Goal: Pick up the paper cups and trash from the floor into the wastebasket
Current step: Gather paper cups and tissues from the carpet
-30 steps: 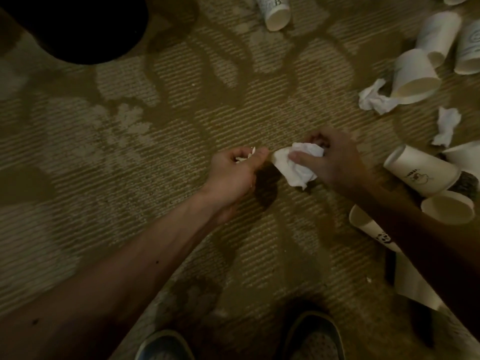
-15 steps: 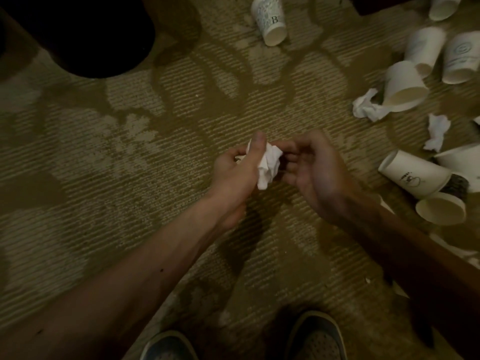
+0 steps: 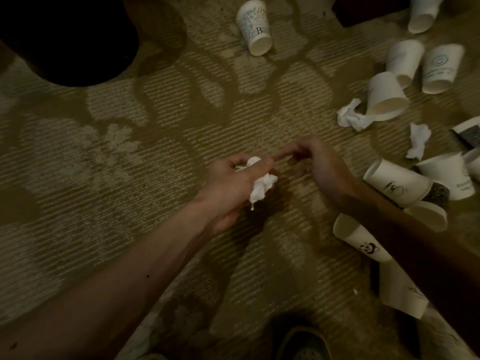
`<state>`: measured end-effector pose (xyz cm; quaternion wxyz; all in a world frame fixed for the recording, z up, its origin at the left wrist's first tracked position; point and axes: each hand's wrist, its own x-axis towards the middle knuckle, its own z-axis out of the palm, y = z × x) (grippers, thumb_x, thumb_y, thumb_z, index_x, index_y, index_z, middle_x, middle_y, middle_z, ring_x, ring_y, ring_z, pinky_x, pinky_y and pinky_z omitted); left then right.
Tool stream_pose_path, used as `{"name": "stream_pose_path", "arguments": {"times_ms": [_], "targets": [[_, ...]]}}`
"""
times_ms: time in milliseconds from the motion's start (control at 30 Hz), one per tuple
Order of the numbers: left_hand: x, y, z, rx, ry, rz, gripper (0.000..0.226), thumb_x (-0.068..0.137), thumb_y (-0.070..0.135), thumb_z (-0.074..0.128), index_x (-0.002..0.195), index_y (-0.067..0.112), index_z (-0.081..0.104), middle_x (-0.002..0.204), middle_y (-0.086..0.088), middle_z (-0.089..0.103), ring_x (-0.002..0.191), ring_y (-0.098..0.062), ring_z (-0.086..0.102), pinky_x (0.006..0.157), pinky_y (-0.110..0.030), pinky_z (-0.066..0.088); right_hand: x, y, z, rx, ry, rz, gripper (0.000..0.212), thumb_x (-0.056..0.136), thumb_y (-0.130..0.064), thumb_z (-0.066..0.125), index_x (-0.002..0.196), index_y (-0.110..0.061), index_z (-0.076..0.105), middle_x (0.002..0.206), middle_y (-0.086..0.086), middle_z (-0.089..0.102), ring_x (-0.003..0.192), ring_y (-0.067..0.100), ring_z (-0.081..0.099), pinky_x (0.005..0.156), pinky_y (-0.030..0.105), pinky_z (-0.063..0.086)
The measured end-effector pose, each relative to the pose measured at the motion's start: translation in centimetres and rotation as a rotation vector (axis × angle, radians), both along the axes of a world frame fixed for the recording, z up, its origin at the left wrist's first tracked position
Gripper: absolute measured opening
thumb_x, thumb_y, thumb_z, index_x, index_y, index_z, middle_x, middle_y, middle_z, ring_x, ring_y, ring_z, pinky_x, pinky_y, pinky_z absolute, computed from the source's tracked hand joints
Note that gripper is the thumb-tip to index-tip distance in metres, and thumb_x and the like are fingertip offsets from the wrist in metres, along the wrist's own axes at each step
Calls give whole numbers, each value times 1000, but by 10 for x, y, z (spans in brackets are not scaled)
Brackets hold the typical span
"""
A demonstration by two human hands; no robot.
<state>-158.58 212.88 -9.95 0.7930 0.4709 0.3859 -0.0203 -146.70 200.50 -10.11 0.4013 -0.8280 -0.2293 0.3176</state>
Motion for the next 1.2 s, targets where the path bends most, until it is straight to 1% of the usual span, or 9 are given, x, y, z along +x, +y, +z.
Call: {"name": "stream_pose_path", "arguments": {"times_ms": [100,267,467,533,667,833,900,1033,1200], "targets": [[11,-2,-1,-26,0,6,7,89,15,72,92,8,71,62,0,69,59,-8,68,47,-17,46,40,-9,-11,-250,-484,59,44,101,-22,33,134,-6,55,139,25,49,129,39,43,106,48,34],[29,-2,-6,-32,1,-6,10,87,19,74,92,11,72,70,-2,72,63,-10,70,55,-22,54,88,-21,-33,-552,-467,-15,49,103,-46,31,149,-30,39,161,16,16,144,42,16,115,54,17],[39,1,-18,9,-5,-9,10,87,23,75,86,13,72,65,1,70,69,-13,70,66,-28,60,121,-33,-59,-847,-481,232,49,103,-40,25,147,-23,36,162,10,19,146,42,12,117,58,10],[39,1,-22,21,-9,-13,12,89,25,74,86,13,72,60,1,67,69,-14,69,73,-32,60,121,-37,-64,-791,-571,257,48,102,-34,32,144,-11,41,158,16,26,143,43,18,115,58,14],[37,1,-28,19,2,9,12,90,26,72,88,14,70,65,-2,67,70,-17,66,66,-32,54,121,-33,-57,-542,-441,-100,50,102,-39,38,135,-5,55,143,20,45,132,36,38,112,46,29],[32,3,-30,48,-4,-8,19,90,33,70,84,15,65,51,6,63,64,-11,66,59,-24,54,75,-24,-46,-155,-537,21,20,95,-19,64,103,-3,72,97,6,68,86,16,61,74,13,40],[29,3,-30,56,6,7,21,90,34,70,83,15,65,58,6,65,63,-9,66,53,-21,51,54,-15,-42,-67,-405,8,12,89,-15,71,98,-7,72,92,0,67,77,7,62,68,4,44],[19,4,-29,78,18,76,23,90,34,70,94,12,70,73,1,71,65,-8,66,55,-22,51,17,6,-26,95,12,-110,18,84,-3,73,96,-12,65,66,-8,68,59,0,64,57,13,50],[-5,13,-23,68,15,149,23,92,37,67,94,13,69,87,-4,76,76,-13,71,64,-26,53,-27,23,0,272,444,-135,15,82,0,71,88,-14,70,70,1,73,63,8,68,59,16,53]]}}
